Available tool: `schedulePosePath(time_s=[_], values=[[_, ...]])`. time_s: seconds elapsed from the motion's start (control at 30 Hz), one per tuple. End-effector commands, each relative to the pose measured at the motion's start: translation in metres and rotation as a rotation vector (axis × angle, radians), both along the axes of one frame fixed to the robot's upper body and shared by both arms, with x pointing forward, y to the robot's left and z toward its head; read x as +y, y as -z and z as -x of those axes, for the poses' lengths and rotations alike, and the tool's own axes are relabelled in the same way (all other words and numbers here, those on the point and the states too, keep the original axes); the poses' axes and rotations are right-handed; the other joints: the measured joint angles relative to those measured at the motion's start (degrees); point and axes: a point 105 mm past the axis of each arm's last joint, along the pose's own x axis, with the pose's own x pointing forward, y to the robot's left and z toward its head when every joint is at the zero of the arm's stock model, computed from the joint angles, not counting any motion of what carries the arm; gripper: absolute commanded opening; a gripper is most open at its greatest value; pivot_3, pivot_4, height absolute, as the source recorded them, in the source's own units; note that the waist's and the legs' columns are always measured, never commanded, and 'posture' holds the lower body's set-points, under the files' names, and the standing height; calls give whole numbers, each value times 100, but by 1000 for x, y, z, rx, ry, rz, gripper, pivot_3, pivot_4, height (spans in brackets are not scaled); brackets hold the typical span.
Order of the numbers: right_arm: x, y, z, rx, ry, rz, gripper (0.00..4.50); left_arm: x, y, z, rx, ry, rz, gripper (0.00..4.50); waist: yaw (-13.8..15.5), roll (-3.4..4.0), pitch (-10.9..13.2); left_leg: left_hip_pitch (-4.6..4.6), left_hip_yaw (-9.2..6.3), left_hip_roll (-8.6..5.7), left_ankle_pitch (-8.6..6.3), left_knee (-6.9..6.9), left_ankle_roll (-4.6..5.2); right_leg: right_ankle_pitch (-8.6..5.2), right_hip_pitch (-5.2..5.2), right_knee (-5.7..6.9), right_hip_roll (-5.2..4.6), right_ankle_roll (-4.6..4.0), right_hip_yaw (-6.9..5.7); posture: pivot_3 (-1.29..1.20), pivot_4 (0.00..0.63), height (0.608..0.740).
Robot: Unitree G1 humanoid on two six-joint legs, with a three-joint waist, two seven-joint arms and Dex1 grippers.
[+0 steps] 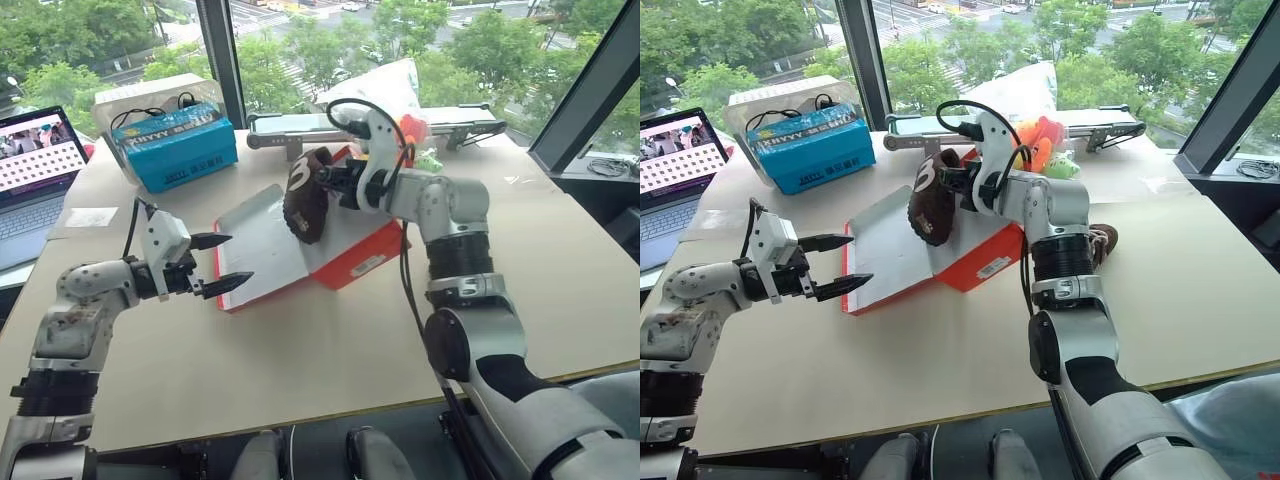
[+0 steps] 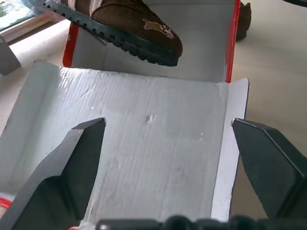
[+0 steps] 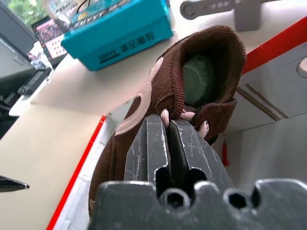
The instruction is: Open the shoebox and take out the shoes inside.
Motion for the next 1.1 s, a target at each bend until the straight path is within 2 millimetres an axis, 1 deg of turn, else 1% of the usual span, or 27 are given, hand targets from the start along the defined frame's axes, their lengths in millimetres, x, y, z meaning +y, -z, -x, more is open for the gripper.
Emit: schedulePosePath(time_s=[0.03,0.1,0.2,0.27,0.4,0.53,0.67,0.8,0.87,1.0,1.1], values=[[-18,-22,3,-61,49,-67,12,-4,-9,-1,-45,24,-10,4500,-2,0,0,0,0,0,0,0,0,0,0,0,0,0,1,0,150,740],[-25,-17,2,-43,70,-86,12,-4,-10,-2,-46,26,-9,4500,-3,0,0,0,1,0,0,0,0,0,1,0,-1,0,1,0,150,740],[-25,-1,1,10,84,-135,12,-4,-10,-3,-45,30,-12,4500,-13,-1,0,1,2,0,0,0,1,0,1,1,1,0,1,0,150,740],[-21,10,0,43,86,-161,12,-4,-10,-3,-44,31,-15,4500,-24,-1,0,1,2,1,0,0,1,0,1,1,3,1,2,0,150,740],[-12,25,0,98,83,-223,12,-3,-10,-3,-44,31,-17,4500,-35,-2,-1,4,2,2,1,1,1,0,2,3,6,1,4,0,150,740],[7,45,3,161,56,-301,12,-2,-12,-2,-47,27,-21,4500,-41,-13,-10,19,2,6,0,1,1,-1,17,2,10,1,4,0,150,740],[17,53,4,181,46,-323,12,0,-13,0,-48,22,-26,4500,-168,-26,-19,49,-2,15,0,0,0,-5,37,1,15,-4,8,0,150,740],[23,48,4,166,20,-356,12,0,-13,1,-49,19,-27,4500,-243,-26,-19,72,-15,33,0,-5,0,-15,40,9,34,0,27,0,150,740],[20,43,2,154,24,-370,12,1,-13,1,-48,18,-28,4500,-272,-26,-19,72,-15,52,0,-5,-1,-16,39,9,54,-5,30,0,150,740],[-1,35,-3,117,58,-363,12,0,-12,3,-45,18,-27,4500,-277,-26,-19,68,-11,72,0,-18,-1,-16,26,10,72,-32,29,0,150,740],[-28,28,-4,89,96,-346,12,0,-12,3,-40,20,-26,4500,-240,-25,-18,58,0,71,-1,-23,-1,-16,19,9,73,-38,28,0,150,740]])
